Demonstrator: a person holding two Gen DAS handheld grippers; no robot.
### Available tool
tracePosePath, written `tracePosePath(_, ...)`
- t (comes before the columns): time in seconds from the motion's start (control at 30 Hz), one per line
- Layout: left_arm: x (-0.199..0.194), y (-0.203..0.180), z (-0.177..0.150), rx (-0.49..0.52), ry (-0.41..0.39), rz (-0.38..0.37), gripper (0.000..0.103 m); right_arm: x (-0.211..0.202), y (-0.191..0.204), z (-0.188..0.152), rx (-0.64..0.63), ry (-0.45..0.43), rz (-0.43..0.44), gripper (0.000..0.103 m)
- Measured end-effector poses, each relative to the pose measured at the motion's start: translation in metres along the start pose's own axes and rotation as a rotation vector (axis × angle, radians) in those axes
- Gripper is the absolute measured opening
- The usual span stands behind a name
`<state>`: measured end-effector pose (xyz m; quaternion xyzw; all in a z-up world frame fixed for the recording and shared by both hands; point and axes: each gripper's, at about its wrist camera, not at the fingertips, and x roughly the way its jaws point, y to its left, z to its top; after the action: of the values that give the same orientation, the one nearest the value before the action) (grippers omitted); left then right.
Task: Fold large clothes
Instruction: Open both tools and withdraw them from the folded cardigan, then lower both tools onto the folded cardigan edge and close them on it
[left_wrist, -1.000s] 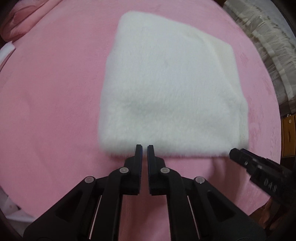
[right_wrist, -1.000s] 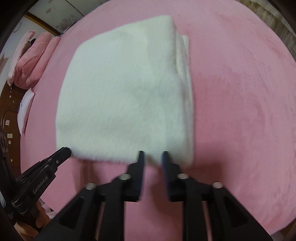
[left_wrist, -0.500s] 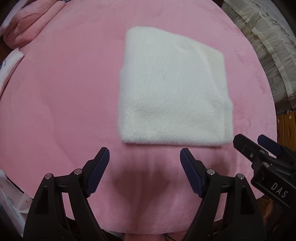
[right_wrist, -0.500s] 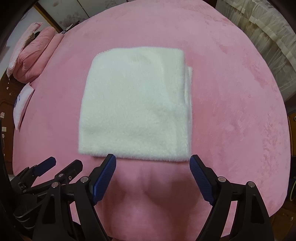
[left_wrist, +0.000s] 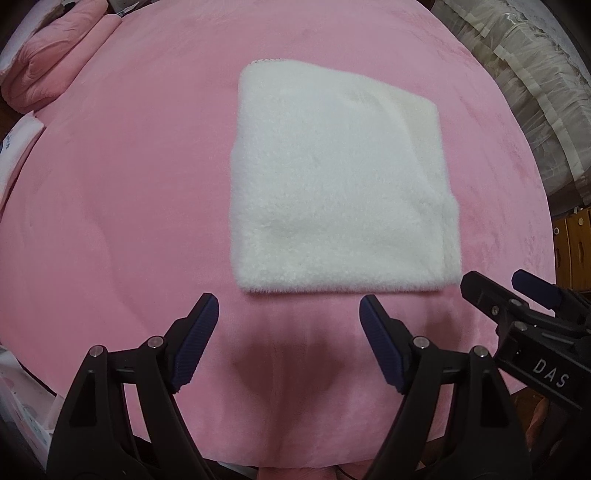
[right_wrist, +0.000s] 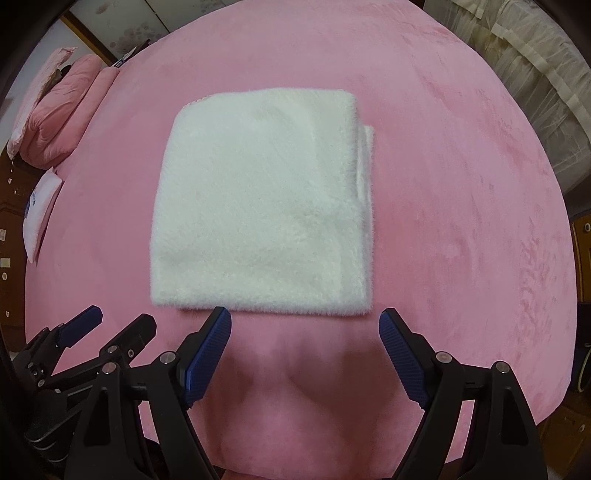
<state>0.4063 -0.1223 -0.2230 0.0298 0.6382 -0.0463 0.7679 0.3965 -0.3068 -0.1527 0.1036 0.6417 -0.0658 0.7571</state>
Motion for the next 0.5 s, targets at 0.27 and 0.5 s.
tracePosePath(0.27, 0.008, 0.000, 0.006, 0.002, 0.005, 0.016, 0.077, 0.014, 0.002, 0.018, 0.018, 0.023, -0.011, 0.084)
tracePosePath(0.5, 0.019, 0.004, 0.016, -0.001, 0.019, 0.022, 0.077, 0.028, 0.006, 0.031, 0.012, 0.039, -0.016, 0.084)
